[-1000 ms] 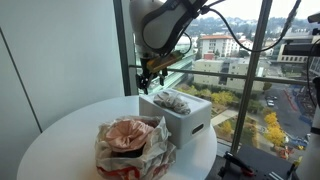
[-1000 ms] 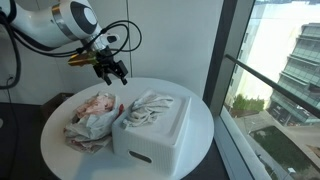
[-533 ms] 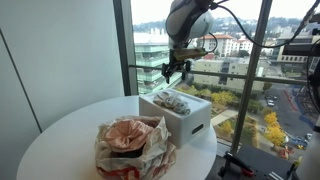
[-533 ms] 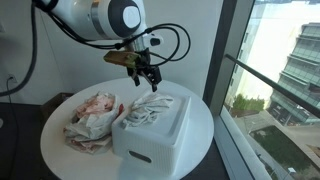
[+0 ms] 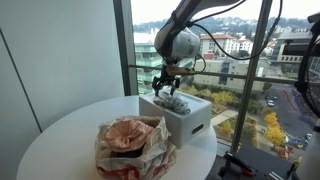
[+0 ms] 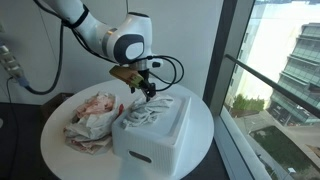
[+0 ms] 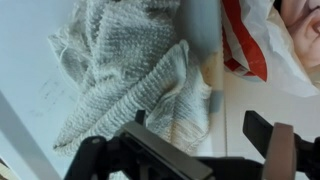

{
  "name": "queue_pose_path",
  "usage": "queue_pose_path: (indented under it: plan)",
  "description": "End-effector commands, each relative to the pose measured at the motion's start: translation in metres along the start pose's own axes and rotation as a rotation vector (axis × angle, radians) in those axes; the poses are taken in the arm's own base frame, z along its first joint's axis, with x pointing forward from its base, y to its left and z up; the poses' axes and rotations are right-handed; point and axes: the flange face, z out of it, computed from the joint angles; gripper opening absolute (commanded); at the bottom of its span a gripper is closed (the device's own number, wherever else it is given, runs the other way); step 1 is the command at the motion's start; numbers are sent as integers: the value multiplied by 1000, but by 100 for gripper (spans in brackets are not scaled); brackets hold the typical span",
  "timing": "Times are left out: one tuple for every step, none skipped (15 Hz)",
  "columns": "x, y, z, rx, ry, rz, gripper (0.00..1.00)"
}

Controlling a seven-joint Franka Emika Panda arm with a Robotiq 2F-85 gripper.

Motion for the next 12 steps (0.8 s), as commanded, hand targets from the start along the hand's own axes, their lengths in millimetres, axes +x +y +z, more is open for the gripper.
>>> queue_pose_path:
  plan:
    - [12, 2, 30, -18, -22, -1, 100]
    - [12, 4, 37, -32, -31, -1, 100]
    - [11, 5, 42, -58, -39, -2, 100]
    - [11, 5, 45, -66, -46, -8, 100]
    - [11, 4, 47, -79, -46, -15, 97]
    - [10, 2, 48, -87, -54, -24, 73]
    - [9, -1, 49, -94, -57, -32, 72]
    - [8, -2, 49, -95, -61, -38, 67]
    - [9, -5, 48, -95, -59, -38, 57]
    - [9, -7, 47, -92, -59, -37, 50]
    - [9, -9, 45, -93, -57, -38, 41]
    - [8, -11, 43, -93, -53, -39, 34]
